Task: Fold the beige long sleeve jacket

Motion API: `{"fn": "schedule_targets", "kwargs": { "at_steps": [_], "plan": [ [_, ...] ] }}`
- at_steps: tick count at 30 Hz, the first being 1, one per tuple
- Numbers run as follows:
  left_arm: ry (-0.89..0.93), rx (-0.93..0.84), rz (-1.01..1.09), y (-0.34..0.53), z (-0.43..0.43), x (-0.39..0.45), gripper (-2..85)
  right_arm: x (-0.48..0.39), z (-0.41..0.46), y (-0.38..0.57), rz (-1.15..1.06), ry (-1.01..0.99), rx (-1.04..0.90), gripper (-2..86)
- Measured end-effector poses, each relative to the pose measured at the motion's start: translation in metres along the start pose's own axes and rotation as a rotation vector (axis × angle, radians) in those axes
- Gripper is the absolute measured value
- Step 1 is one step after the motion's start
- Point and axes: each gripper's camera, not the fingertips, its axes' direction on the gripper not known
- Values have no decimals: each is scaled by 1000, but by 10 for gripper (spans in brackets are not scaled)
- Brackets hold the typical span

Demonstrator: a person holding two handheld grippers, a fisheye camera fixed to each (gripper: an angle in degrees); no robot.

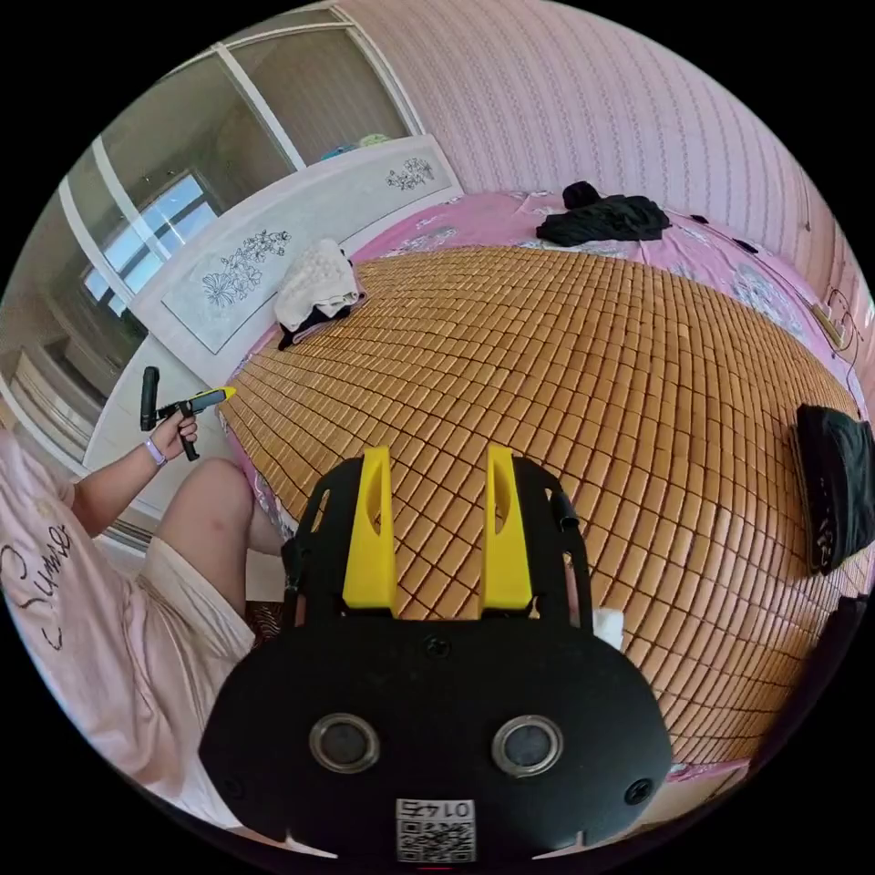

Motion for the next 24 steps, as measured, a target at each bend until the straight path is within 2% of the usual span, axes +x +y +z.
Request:
{"fn": "schedule_targets", "kwargs": {
  "at_steps": [3,5,9,14,17,19,21,24],
  "plan": [
    [22,96,-38,-3,-7,-29,81,-38,48,-52,-123,-54,18,139],
    [23,122,-42,-13,-4,-43,80,-64,83,-82,-226,-91,-45,138],
    [30,222,-121,-56,5,-76,83,-130,162,-130,-493,-30,-103,137],
    [-112,318,-194,-113,18,-99,170,-189,240,-180,-644,-53,-121,128],
    [-129,247,-240,-146,36,-114,164,-205,284,-213,-587,-32,-155,125],
    [-18,163,-310,-159,50,-129,110,-210,303,-228,-545,8,-165,125],
    [19,133,-341,-159,49,-138,75,-212,320,-242,-472,50,-168,115],
    [94,193,-296,-145,30,-145,35,-205,329,-250,-355,17,-239,70]
  ]
}}
